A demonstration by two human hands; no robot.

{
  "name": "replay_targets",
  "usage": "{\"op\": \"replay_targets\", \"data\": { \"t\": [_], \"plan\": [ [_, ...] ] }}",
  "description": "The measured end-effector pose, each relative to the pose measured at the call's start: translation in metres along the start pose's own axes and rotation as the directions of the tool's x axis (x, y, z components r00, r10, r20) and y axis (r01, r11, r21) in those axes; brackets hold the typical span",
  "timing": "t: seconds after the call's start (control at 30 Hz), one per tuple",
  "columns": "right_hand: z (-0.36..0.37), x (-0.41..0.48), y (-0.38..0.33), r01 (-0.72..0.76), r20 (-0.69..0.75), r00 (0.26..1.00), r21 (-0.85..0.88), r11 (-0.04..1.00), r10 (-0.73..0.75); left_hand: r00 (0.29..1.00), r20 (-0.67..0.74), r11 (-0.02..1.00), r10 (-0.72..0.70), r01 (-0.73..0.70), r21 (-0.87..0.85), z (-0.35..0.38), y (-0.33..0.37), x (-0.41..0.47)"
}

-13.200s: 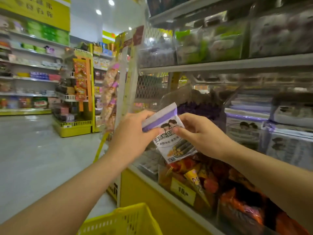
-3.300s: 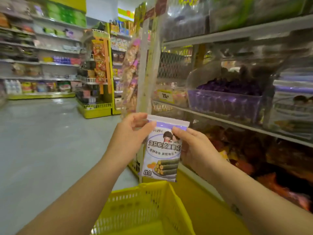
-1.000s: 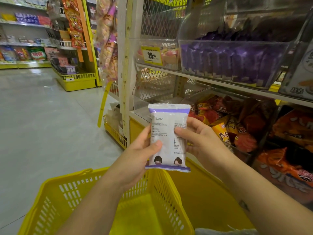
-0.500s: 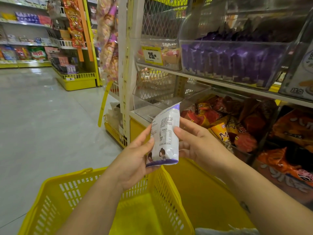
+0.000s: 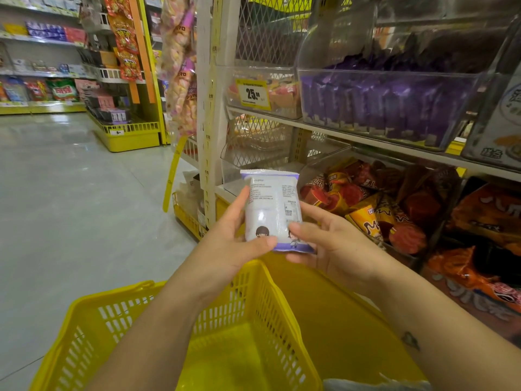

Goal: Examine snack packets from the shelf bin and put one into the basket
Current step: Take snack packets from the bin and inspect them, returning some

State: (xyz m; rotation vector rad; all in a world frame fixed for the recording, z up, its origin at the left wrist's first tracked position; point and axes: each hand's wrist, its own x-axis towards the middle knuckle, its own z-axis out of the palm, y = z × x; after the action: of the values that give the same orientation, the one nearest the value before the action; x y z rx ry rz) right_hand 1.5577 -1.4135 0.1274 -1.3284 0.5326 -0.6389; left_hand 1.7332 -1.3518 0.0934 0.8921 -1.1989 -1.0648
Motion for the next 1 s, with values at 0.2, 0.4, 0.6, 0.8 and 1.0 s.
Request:
{"op": "replay_targets", "data": {
  "t": [0.2,0.4,0.6,0.8,1.0],
  "plan": [
    [0.002,0.0,-0.002,-0.007,-0.033,0.999,0.078,0.997,0.009,0.996,-0.023,0.964,0.084,-0.075,0.254,0.004,-0.004,-0.003],
    [0.008,0.001,-0.002,0.016,-0.094,0.996,0.138,0.99,-0.003,0.902,-0.264,0.886,0.343,-0.217,0.41,0.025,-0.012,-0.01],
    [0.009,0.001,-0.003,0.035,-0.171,0.985,0.152,0.988,-0.009,0.888,-0.276,0.879,0.367,-0.234,0.415,0.028,-0.02,-0.011],
    [0.001,-0.001,-0.007,0.022,-0.15,0.989,0.159,0.987,0.002,0.928,-0.227,0.926,0.296,-0.22,0.307,0.02,-0.017,-0.009],
    [-0.004,-0.001,-0.005,0.004,-0.186,0.982,0.182,0.983,0.031,0.983,-0.13,0.978,0.13,-0.106,0.177,0.004,-0.009,-0.006]
  ]
}}
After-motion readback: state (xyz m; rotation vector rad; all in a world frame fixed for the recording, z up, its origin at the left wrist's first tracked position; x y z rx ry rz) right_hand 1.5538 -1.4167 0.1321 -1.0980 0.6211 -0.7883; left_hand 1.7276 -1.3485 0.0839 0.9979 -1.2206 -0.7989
